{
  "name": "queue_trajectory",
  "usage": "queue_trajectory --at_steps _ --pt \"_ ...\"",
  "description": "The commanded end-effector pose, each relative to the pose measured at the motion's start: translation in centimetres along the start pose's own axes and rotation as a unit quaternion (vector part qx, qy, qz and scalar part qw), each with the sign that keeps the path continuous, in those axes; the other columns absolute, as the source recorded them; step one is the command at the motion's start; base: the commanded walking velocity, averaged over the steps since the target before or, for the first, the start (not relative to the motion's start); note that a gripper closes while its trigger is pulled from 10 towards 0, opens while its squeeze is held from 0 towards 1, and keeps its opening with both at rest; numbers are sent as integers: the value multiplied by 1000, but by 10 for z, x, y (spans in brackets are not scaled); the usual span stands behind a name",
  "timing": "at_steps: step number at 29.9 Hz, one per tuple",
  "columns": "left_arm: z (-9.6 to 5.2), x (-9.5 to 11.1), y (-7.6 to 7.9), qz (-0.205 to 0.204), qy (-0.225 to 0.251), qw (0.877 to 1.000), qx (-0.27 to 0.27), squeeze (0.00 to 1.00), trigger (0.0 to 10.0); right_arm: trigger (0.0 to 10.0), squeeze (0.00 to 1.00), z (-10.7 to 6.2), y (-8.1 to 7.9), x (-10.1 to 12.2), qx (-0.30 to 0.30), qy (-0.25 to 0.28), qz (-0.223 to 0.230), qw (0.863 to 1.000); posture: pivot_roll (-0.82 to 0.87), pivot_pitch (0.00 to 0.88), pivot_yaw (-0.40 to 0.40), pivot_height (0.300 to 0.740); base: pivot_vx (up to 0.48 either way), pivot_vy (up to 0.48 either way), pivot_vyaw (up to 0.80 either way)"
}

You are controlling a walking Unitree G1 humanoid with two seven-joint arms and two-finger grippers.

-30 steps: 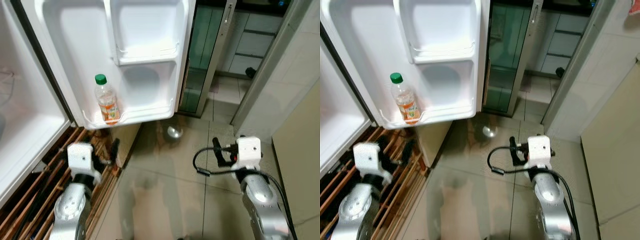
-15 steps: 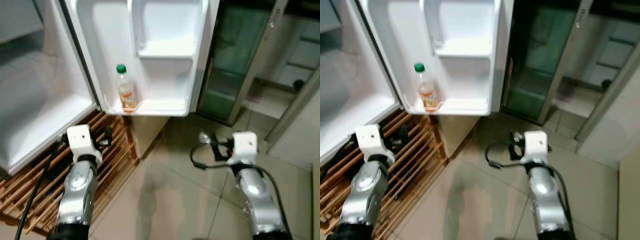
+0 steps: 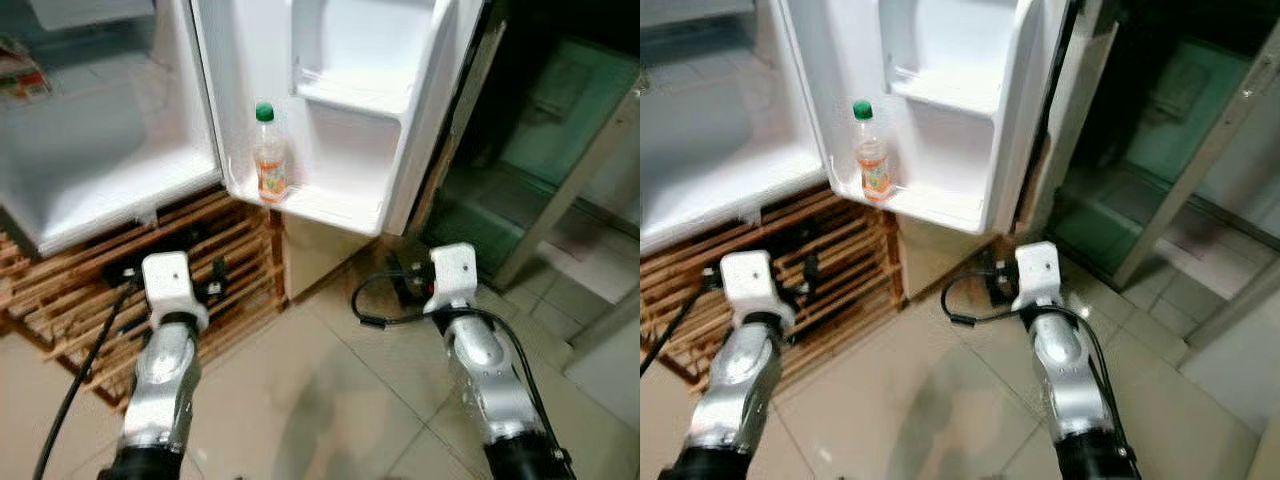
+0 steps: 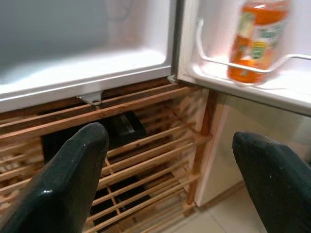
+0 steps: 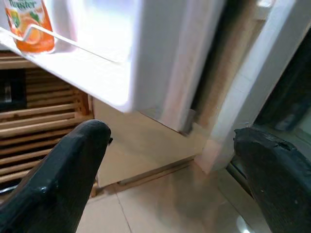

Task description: Restocking fridge

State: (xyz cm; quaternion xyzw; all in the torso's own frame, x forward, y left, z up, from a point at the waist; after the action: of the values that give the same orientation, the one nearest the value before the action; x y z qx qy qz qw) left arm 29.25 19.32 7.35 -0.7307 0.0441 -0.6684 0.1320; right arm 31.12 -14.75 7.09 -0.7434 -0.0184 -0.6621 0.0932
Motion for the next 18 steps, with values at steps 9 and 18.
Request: queue_trajectory --at_steps 9,18 --pt "10 22 12 2 34 999 -8 0 10000 10000 0 2 2 3 -4 11 7 1000 -147 0 -9 740 0 -480 689" --pt "16 19 6 -9 11 1000 21 0 10000 10000 0 7 -1 7 13 17 -7 1000 -142 0 -19 740 0 -480 683"
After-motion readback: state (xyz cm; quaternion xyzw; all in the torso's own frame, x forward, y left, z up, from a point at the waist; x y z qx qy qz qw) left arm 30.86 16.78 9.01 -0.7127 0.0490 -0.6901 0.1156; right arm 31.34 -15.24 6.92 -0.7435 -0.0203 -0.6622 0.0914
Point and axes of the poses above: a point about 5 cm out from each wrist's last joint towards the gripper, its own z axis pointing out of the wrist towards the gripper, its own x axis along the axis of the wrist's last joint, y = z × x, the point moved 2 cm from there along z, pointing out of the wrist towards the gripper, and after that the axes turned 12 degrees about z, right-handed, at the moved point
